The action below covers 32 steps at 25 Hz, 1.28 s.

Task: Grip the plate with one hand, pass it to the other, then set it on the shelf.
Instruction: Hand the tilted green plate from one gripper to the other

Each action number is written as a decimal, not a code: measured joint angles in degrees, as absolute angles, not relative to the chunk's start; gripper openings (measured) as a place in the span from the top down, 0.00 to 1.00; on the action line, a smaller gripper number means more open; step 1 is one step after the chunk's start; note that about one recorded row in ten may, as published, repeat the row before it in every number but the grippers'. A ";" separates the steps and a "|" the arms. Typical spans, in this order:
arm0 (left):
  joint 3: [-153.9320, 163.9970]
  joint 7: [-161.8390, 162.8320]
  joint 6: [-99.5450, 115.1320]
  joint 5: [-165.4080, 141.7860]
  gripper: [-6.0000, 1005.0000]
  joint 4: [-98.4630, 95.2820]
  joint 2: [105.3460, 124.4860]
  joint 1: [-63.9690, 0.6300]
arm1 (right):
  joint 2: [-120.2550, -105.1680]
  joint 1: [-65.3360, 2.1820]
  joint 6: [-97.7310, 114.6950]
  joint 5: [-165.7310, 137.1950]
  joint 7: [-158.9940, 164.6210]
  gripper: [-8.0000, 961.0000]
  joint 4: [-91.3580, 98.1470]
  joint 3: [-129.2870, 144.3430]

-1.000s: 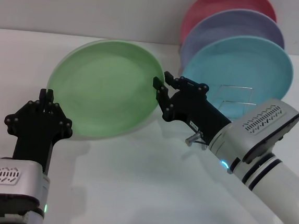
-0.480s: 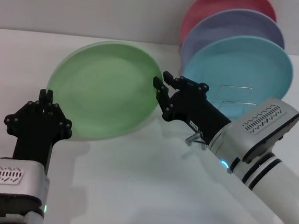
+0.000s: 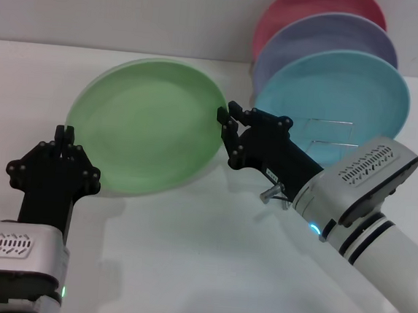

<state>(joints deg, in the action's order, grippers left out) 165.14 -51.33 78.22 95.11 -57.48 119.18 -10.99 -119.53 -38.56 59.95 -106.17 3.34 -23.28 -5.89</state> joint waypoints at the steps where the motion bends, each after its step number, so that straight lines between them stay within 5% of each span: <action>1: 165.14 -51.33 78.07 95.11 0.96 -57.48 119.18 -10.99 | -119.53 -38.58 59.85 -106.16 3.34 0.82 -23.29 -5.89; 32: 165.14 -51.42 77.09 94.65 0.96 -57.30 119.17 -11.17 | -119.53 -38.75 58.96 -106.23 3.33 0.88 -23.39 -5.98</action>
